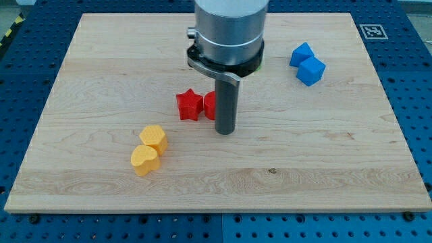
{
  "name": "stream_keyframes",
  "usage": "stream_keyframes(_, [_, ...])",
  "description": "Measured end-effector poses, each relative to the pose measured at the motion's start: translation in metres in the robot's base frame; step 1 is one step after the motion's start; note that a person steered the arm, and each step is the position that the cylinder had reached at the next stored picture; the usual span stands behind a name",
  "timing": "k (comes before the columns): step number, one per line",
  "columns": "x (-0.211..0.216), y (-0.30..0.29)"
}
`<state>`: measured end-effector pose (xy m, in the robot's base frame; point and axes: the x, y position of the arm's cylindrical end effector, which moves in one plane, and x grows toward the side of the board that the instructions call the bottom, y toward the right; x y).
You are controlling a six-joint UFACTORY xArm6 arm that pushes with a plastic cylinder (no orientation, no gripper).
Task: Slide the red star towards the top left side of the board
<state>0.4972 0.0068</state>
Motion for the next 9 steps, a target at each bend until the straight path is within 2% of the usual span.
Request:
stream_keyframes(2, [-0.007,-0.037])
stream_keyframes(5, [-0.028,-0.043])
stream_keyframes(6, [-0.028,-0.085])
stream_keyframes(7, [-0.028,-0.096])
stream_keyframes(9, [-0.044,-0.077])
